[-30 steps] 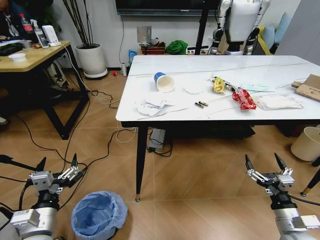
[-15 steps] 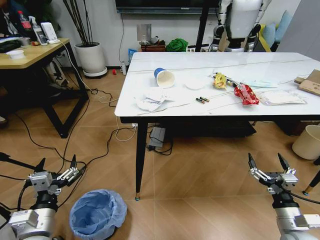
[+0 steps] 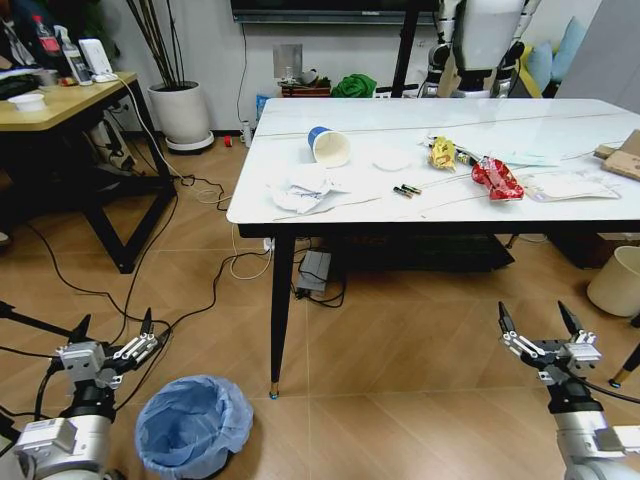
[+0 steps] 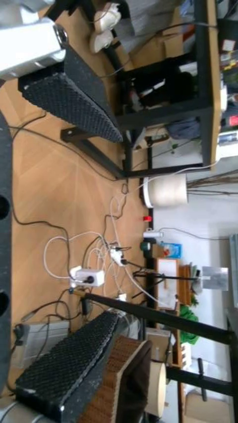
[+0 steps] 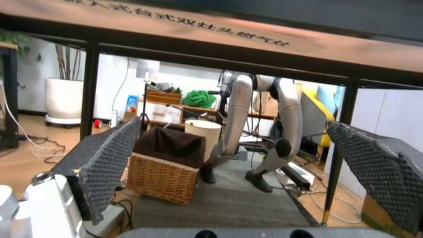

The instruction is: Pick up the trash bin and place the trash from the table into it.

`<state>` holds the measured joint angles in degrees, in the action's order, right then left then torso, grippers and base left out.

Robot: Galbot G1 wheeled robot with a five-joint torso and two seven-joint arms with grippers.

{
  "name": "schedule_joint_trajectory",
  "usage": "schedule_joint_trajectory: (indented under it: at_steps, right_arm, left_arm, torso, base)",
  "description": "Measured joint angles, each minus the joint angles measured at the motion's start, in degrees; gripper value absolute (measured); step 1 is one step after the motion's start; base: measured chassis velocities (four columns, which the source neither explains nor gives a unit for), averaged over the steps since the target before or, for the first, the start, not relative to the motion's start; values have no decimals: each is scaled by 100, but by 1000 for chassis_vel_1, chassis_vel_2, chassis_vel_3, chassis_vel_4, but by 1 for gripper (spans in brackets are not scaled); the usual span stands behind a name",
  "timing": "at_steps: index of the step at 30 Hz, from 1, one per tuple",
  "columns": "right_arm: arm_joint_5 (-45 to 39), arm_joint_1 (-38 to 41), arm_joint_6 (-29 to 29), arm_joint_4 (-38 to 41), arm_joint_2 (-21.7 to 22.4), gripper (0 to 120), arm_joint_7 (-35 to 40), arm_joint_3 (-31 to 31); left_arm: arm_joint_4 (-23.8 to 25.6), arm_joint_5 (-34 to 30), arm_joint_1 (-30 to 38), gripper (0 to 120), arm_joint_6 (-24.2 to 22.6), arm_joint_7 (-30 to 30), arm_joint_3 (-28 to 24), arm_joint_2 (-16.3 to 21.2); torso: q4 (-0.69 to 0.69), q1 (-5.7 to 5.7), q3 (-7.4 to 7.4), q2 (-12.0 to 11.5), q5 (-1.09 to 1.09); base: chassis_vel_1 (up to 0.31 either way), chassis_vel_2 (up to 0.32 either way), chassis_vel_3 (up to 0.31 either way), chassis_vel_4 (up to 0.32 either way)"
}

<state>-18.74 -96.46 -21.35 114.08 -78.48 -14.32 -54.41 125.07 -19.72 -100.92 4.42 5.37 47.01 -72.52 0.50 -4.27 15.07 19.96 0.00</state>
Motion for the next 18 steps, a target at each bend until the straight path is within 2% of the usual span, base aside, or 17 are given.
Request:
schedule_joint_trajectory:
  at_steps: [7, 18]
  right_arm:
    - [146, 13, 14, 41, -136, 100, -61, -128]
    - [214, -3, 17, 48, -240, 100, -102, -92]
  left_arm:
    - [-44, -129, -87, 100, 3, 14, -2, 146]
    - [-34, -86, -140, 100, 15, 16, -5, 123]
  torso:
    - [1, 57, -121, -176, 0]
    - [0, 127, -273, -400, 0]
  base:
    - [0, 0, 0, 0]
    - [0, 0, 0, 0]
